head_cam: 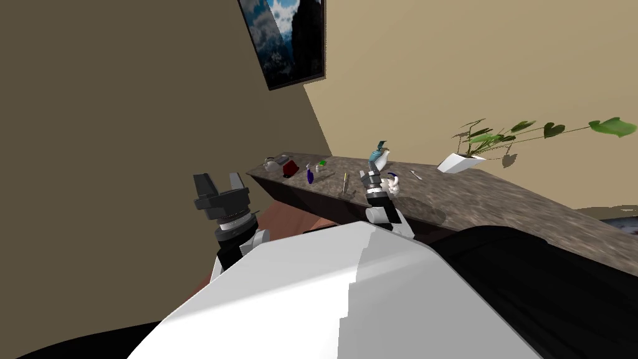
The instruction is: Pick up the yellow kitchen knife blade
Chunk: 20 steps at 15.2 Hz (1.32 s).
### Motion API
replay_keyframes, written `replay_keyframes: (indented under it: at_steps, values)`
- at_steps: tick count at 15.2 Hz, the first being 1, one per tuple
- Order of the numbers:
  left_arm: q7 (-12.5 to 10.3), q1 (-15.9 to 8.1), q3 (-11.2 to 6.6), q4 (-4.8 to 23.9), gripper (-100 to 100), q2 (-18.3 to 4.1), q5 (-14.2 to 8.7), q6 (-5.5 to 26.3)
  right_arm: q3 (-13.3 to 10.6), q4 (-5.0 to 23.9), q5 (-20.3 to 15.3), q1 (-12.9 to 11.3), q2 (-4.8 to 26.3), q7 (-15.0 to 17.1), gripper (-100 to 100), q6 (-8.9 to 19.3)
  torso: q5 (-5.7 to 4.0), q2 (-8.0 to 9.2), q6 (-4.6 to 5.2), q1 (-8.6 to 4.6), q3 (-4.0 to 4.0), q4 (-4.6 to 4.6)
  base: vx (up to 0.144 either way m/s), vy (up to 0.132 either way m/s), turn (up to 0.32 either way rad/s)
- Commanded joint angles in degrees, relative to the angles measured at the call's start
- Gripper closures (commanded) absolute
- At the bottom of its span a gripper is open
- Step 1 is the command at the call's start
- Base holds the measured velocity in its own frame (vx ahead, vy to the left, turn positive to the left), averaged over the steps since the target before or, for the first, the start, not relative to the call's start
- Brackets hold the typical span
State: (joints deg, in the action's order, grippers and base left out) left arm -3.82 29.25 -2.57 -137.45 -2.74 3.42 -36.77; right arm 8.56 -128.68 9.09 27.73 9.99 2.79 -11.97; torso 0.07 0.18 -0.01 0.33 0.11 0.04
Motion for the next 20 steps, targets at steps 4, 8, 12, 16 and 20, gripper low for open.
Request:
replay_keyframes:
  at_steps: [4, 8, 12, 16, 20]
  values:
    - [0.0, 0.0, 0.00, 0.0, 0, 0.0, 0.0, 0.0, 2.9, 1.5, 1.7, -0.4, 2.7, 5.9, -100, 5.5, 0.00, -0.02, 0.01, -0.03, -0.01, 0.00, -0.037, 0.077, 0.060]
    - [0.0, 0.0, 0.00, 0.0, 0, 0.0, 0.0, 0.0, 4.3, 2.3, 2.5, -0.5, 3.8, 9.7, -100, 8.8, 0.01, -0.02, 0.00, 0.02, -0.01, 0.00, -0.032, 0.079, 0.076]
    - [0.0, 0.0, 0.00, 0.0, 0, 0.0, 0.0, 0.0, 7.2, 3.9, 4.3, -0.6, 5.9, 14.7, -100, 13.9, -0.01, -0.08, 0.01, -0.07, -0.04, -0.02, -0.019, 0.070, 0.069]
    - [0.0, 0.0, 0.00, 0.0, 0, 0.0, 0.0, 0.0, 8.7, 4.8, 5.3, -0.7, 6.9, 19.1, -100, 17.5, -0.01, -0.05, 0.00, -0.04, -0.03, -0.01, -0.023, 0.074, 0.082]
    - [0.0, 0.0, 0.00, 0.0, 0, 0.0, 0.0, 0.0, 10.3, 5.8, 6.4, -0.7, 7.9, 23.3, -100, 21.4, 0.00, -0.07, 0.00, -0.02, -0.04, -0.02, -0.016, 0.068, 0.068]
